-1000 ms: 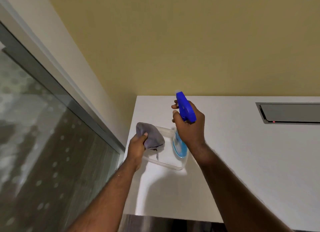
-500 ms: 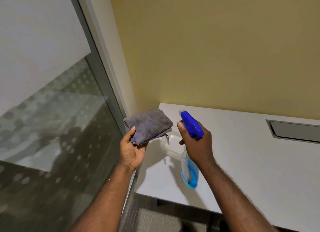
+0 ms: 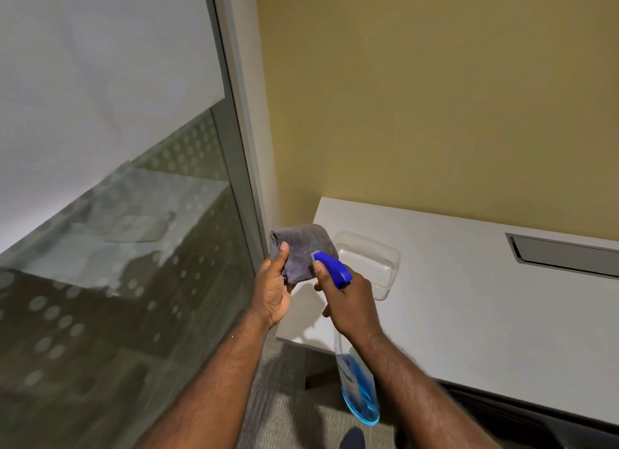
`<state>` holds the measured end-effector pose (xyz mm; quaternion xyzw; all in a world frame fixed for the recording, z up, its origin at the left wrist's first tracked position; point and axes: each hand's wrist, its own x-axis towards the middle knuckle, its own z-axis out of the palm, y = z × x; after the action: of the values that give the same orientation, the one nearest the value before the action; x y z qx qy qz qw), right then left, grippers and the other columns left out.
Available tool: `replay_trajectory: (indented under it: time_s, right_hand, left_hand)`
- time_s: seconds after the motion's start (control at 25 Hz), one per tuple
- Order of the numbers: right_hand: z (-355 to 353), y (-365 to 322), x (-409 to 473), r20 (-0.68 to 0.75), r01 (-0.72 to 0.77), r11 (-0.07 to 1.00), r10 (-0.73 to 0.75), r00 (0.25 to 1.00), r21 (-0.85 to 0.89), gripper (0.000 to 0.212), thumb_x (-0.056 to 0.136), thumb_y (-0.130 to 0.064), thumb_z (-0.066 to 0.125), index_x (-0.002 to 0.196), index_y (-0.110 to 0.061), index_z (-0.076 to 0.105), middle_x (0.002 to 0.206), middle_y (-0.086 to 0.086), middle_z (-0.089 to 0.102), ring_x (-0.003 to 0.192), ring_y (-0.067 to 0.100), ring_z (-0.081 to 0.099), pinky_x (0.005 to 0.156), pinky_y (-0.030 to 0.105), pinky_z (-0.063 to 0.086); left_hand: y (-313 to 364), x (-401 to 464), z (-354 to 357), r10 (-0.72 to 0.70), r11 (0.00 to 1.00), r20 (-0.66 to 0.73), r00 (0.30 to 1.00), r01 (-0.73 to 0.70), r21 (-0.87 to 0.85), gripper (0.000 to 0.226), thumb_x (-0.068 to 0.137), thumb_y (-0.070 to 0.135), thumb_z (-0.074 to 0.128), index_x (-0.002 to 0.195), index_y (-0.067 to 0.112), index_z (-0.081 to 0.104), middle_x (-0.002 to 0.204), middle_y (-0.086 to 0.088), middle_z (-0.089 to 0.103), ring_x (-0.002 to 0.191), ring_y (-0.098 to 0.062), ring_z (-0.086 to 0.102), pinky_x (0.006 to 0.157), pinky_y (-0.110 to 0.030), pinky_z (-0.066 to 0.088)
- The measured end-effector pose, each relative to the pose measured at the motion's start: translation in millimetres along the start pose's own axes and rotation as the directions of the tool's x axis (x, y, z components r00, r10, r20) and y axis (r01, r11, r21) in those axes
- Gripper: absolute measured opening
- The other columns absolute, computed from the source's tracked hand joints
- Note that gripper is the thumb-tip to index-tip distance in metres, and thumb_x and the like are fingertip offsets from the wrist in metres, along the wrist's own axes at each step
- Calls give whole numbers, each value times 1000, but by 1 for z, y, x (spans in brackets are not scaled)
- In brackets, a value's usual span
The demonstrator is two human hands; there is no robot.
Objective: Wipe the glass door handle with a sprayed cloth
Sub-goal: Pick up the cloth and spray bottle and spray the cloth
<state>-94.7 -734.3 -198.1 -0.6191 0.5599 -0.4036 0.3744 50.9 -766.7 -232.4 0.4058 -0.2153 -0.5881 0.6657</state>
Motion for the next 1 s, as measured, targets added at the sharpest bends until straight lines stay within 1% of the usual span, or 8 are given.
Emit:
replay_trajectory:
  time_s: [0.08,0.2,0.32,0.48,0.68,0.8,0.92,1.0]
  right_hand:
    - [3,-3,-4,-13,-10,1000,9,1000,-16,85,69,-92,35,92,-17,67,69,4,69,58,25,65,62,48,58]
    - [5,-7,-8,-44,-6,1000,4,999,-30,81,71,-90,34,84,-17,67,65,5,67,61,25,66,58,49,58]
    - [3,-9,-7,-67,8,1000,-9,998,-12,82,71,-89,36,85,-15,68,67,8,68,59,28,66,57,49,58]
    - [0,-7,1,-86,12,1000,-13,996,-21,71,76,-83,39,80,-18,68,64,7,68,57,27,65,58,49,57]
    - [-1,9,7,-44,12,998,-15,999,-54,75,74,-85,40,78,-15,66,65,10,67,55,29,63,59,48,56]
    - [-3,20,17,-41,-12,999,10,999,-51,78,73,-86,39,77,-13,66,65,12,66,57,31,63,61,49,56]
    - [-8,28,35,-91,-28,999,24,996,-35,74,75,-84,39,75,-14,65,64,12,66,56,32,63,60,49,57]
    - [-11,32,47,-103,-23,999,20,994,-27,72,76,-82,41,77,-15,67,67,11,68,56,32,63,58,49,57]
  left_hand:
    - [-1,-5,-2,-4,1000,-3,1000,4,12,48,81,35,65,122,10,64,108,-8,76,98,-19,73,70,-26,58]
    - [-3,-8,-2,-10,1000,1,1000,10,11,50,81,35,66,123,9,63,109,-8,75,98,-19,73,72,-26,59]
    - [-4,-6,0,-13,1000,11,1000,13,21,47,81,35,66,121,11,64,108,-8,76,99,-19,73,72,-27,59]
    - [-4,3,3,-14,1000,21,1000,14,10,48,82,35,67,122,9,63,111,-10,75,101,-21,72,74,-28,59]
    - [-5,24,7,-18,1000,-8,1000,18,-15,56,79,37,69,127,7,61,114,-12,73,105,-24,71,76,-31,59]
    - [-8,39,10,-21,999,-5,1000,21,-25,51,81,35,68,125,9,62,112,-11,74,102,-24,72,73,-31,59]
    - [-14,54,13,-32,999,3,999,32,-31,46,82,35,67,122,13,64,113,-10,74,103,-23,71,73,-30,59]
    - [-18,64,16,-41,999,3,999,41,-33,44,82,34,68,120,14,65,114,-10,74,104,-23,71,73,-30,59]
